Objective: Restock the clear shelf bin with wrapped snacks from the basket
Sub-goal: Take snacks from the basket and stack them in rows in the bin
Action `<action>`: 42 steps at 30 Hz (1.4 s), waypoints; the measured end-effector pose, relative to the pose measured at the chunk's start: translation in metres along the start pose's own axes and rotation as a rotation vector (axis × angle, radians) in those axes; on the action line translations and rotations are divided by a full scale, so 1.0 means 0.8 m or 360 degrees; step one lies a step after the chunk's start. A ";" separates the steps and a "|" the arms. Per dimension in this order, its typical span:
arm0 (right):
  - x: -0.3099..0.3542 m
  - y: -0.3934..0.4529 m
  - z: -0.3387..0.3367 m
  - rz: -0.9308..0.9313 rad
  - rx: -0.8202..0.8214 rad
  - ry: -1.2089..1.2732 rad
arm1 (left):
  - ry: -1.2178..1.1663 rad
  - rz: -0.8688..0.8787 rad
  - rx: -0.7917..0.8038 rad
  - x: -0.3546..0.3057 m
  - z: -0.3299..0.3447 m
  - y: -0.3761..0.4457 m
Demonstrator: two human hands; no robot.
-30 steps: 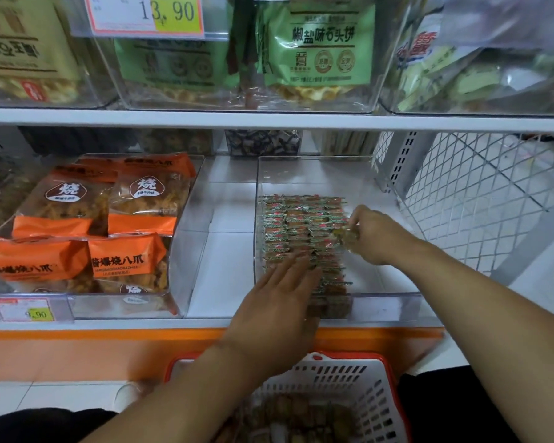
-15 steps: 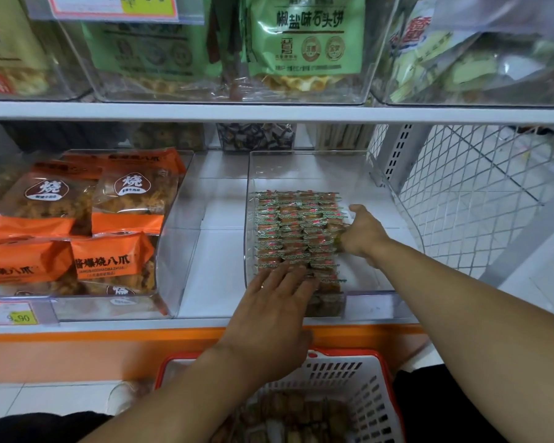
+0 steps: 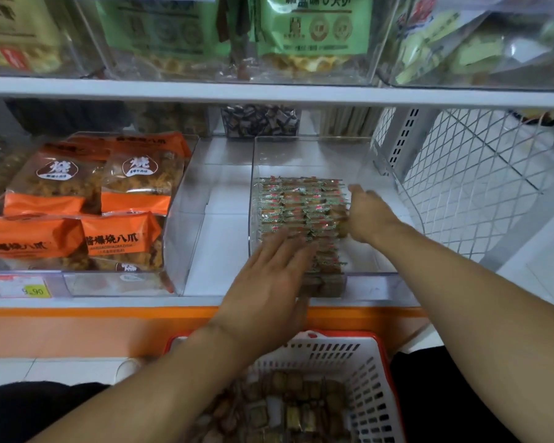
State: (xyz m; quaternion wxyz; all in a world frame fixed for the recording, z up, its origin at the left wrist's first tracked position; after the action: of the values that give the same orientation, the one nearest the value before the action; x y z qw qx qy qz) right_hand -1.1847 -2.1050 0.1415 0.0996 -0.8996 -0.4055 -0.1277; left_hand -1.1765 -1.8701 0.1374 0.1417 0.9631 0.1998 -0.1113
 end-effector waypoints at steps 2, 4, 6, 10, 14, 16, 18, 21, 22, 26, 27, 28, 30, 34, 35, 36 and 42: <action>0.016 -0.023 -0.018 -0.0230 -0.0225 -0.0240 | -0.0029 -0.0001 -0.0261 -0.006 -0.015 -0.005; 0.039 -0.057 -0.024 -0.0492 -0.0418 -0.0329 | -0.0061 -0.0056 -0.0424 -0.008 -0.022 -0.017; 0.060 -0.099 -0.019 -0.0715 -0.0514 -0.0252 | -0.0044 -0.0109 -0.0345 -0.004 -0.020 -0.031; 0.075 -0.172 0.018 -0.1093 -0.0210 -0.0385 | 0.0015 -0.0366 0.0411 0.025 0.016 -0.076; 0.065 -0.182 0.031 -0.1259 -0.0490 -0.0265 | 0.0066 -0.0530 0.1317 0.057 0.067 -0.127; 0.053 -0.187 0.045 -0.1407 -0.0552 -0.0184 | 0.0015 -0.0577 0.1487 0.069 0.092 -0.150; 0.037 -0.195 0.070 -0.1565 -0.0582 -0.0231 | -0.0072 -0.0600 0.1518 0.078 0.114 -0.172; 0.010 -0.211 0.128 -0.1828 -0.0389 -0.0324 | -0.0152 -0.0656 0.1640 0.088 0.147 -0.205; 0.001 -0.216 0.153 -0.1867 -0.0167 -0.0394 | -0.0148 -0.0680 0.1699 0.090 0.159 -0.213; -0.047 -0.231 0.267 -0.1430 0.0868 -0.0666 | -0.0275 -0.0714 0.1766 0.087 0.205 -0.234; -0.059 -0.234 0.292 -0.1279 0.1012 -0.0676 | -0.0300 -0.0710 0.1749 0.083 0.217 -0.238; -0.069 -0.235 0.314 -0.1140 0.1100 -0.0679 | -0.0316 -0.0722 0.1729 0.080 0.231 -0.242; -0.083 -0.236 0.352 -0.0943 0.1192 -0.0670 | -0.0405 -0.0777 0.1698 0.075 0.260 -0.250; -0.088 -0.241 0.416 -0.0735 0.1333 -0.0592 | -0.0454 -0.0760 0.1659 0.060 0.316 -0.268; -0.088 -0.243 0.428 -0.0702 0.1337 -0.0605 | -0.0384 -0.0773 0.1608 0.057 0.326 -0.273; -0.088 -0.246 0.438 -0.0684 0.1332 -0.0641 | -0.0307 -0.0787 0.1544 0.055 0.336 -0.280; -0.106 -0.255 0.460 -0.0658 0.1375 -0.0796 | -0.0090 -0.0857 0.1621 0.052 0.373 -0.291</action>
State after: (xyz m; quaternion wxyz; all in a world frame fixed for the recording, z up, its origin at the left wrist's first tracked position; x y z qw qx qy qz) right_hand -1.3379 -1.9278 -0.2185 0.3337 -0.6812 -0.6010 0.2518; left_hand -1.2834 -1.7451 -0.2062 -0.3679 0.8218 0.3552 -0.2514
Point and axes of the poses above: each hand's wrist, its own y-axis towards the middle knuckle, its own z-axis out of the palm, x = y × z, the point moved 1 cm from there along y, towards the middle knuckle
